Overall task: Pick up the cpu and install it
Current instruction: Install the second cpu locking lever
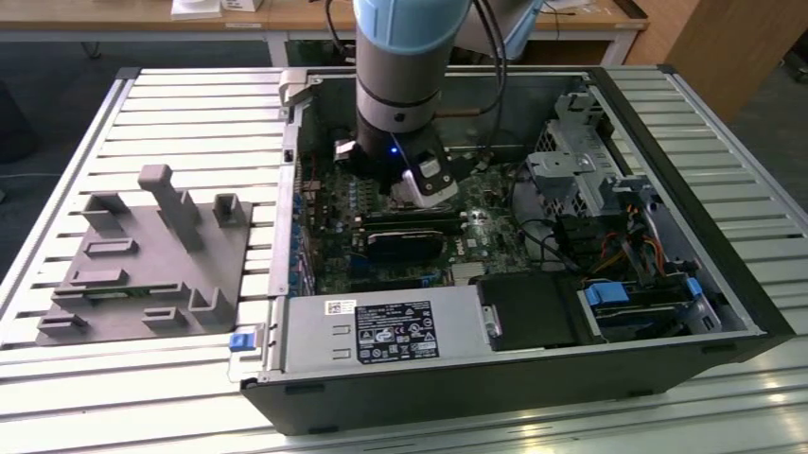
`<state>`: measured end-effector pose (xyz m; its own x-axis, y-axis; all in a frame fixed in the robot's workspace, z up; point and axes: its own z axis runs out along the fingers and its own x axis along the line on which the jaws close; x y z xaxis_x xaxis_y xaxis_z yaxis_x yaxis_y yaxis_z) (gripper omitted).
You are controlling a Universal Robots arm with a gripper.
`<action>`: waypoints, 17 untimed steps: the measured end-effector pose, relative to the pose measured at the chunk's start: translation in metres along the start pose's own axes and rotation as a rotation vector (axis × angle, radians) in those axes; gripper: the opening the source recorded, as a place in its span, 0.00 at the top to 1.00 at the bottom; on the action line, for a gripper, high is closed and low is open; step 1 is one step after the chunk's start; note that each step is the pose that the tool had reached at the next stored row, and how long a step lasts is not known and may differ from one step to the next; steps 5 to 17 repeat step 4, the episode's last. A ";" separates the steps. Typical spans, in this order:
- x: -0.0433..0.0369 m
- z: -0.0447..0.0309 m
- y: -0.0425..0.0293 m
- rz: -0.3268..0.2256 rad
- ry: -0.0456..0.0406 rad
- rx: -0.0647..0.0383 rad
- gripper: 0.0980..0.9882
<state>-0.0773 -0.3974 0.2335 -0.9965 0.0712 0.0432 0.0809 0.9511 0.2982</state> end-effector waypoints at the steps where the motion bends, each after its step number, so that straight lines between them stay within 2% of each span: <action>1: 0.0000 -0.0001 0.0000 0.000 0.0000 0.000 0.99; 17: 0.0000 -0.0007 0.0002 0.000 0.0000 0.000 0.99</action>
